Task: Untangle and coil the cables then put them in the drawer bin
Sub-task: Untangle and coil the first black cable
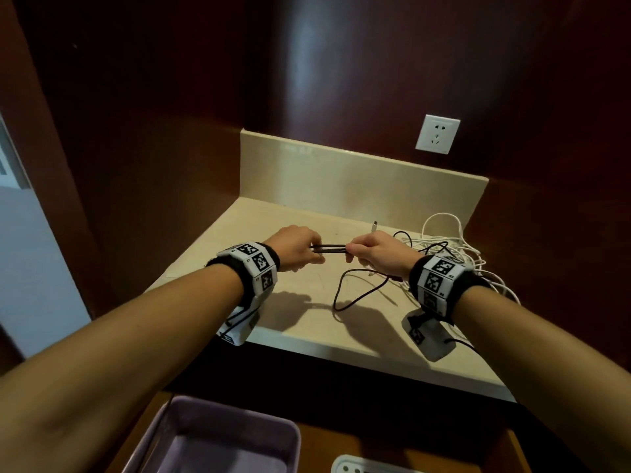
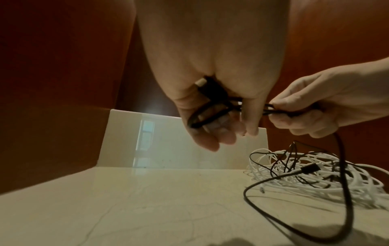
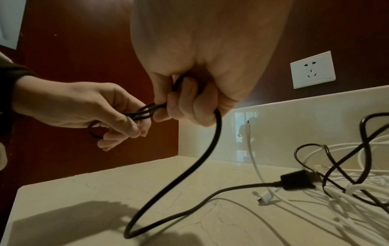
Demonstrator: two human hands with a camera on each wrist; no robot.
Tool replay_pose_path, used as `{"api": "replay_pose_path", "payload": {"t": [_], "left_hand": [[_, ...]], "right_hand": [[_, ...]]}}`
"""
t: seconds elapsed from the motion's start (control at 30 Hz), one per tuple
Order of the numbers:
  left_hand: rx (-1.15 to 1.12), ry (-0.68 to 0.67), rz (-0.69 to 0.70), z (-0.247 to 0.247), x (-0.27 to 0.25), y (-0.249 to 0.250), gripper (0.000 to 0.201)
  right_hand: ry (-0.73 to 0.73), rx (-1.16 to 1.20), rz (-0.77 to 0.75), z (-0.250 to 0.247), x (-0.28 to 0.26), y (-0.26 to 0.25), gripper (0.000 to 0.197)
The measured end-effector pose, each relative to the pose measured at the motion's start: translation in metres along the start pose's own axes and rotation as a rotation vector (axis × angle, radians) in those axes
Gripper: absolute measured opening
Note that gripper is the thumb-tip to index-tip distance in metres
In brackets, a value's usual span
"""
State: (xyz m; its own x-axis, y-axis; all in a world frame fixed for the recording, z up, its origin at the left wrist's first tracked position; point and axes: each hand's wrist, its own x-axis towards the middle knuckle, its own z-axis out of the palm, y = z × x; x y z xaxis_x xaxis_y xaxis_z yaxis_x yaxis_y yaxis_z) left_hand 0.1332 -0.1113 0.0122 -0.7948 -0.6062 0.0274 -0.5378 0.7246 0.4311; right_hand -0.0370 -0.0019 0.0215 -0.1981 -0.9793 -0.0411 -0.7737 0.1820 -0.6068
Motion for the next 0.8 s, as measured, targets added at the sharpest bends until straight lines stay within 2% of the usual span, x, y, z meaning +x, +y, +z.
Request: {"api": "replay_pose_path", "payload": {"t": [0.23, 0.43, 0.6, 0.67, 0.8], "left_hand": [[-0.056, -0.071, 0.11, 0.004, -0.004, 0.011, 0.024], [0.039, -0.069, 0.108, 0.001, -0.005, 0.011, 0.03], [0.048, -0.051, 0.094, -0.002, -0.004, 0.006, 0.027], [0.041, -0.03, 0.092, -0.002, -0.005, 0.005, 0.027], [0.039, 0.004, 0.094, -0.002, -0.007, 0.005, 0.027]], "right_hand": [[0.008, -0.049, -0.005, 0.004, -0.002, -0.005, 0.03], [-0.016, -0.038, -0.01, 0.002, -0.007, -0.005, 0.026], [-0.061, -0.054, 0.012, -0.001, -0.014, -0.002, 0.018], [-0.022, -0.11, 0.059, -0.004, -0.015, 0.006, 0.021], [0.15, -0.209, 0.133, -0.004, -0.019, 0.018, 0.017]]}}
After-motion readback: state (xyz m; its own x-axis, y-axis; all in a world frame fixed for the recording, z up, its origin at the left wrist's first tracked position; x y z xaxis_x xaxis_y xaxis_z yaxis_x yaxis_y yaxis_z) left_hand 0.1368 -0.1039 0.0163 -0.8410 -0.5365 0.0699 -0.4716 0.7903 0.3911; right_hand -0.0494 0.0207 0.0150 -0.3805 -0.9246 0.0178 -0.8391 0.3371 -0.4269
